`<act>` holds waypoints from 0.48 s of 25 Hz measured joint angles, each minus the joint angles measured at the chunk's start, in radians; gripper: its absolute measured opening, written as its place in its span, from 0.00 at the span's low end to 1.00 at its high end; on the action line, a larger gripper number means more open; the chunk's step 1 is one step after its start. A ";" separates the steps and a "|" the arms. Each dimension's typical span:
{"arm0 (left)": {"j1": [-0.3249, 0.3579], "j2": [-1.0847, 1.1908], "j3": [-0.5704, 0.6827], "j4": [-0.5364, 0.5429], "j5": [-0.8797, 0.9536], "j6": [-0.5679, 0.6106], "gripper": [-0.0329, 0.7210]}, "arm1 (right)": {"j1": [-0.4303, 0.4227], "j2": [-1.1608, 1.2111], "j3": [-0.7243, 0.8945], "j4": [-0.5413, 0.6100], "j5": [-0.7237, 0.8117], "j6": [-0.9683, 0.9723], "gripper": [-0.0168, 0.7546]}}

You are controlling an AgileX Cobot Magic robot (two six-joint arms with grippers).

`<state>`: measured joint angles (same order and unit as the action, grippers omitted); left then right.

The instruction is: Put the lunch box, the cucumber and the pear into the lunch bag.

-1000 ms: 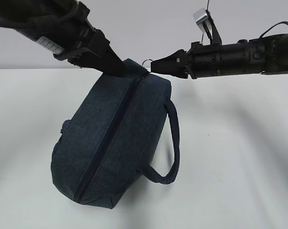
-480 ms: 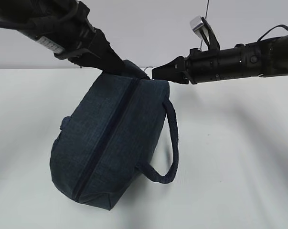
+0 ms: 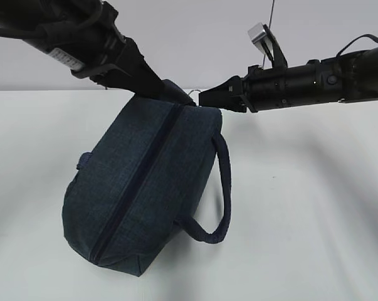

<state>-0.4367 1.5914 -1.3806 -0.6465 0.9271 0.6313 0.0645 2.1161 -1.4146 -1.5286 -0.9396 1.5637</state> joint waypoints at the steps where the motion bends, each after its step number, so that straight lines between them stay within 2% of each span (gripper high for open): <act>1: 0.000 0.000 0.000 0.000 0.001 0.000 0.08 | 0.000 0.002 0.000 0.000 -0.002 0.000 0.02; 12: 0.000 0.071 0.000 -0.064 -0.024 0.000 0.08 | -0.006 0.007 0.000 -0.027 -0.031 0.000 0.02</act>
<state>-0.4367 1.6623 -1.3806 -0.7108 0.9034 0.6313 0.0582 2.1232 -1.4146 -1.5554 -0.9702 1.5637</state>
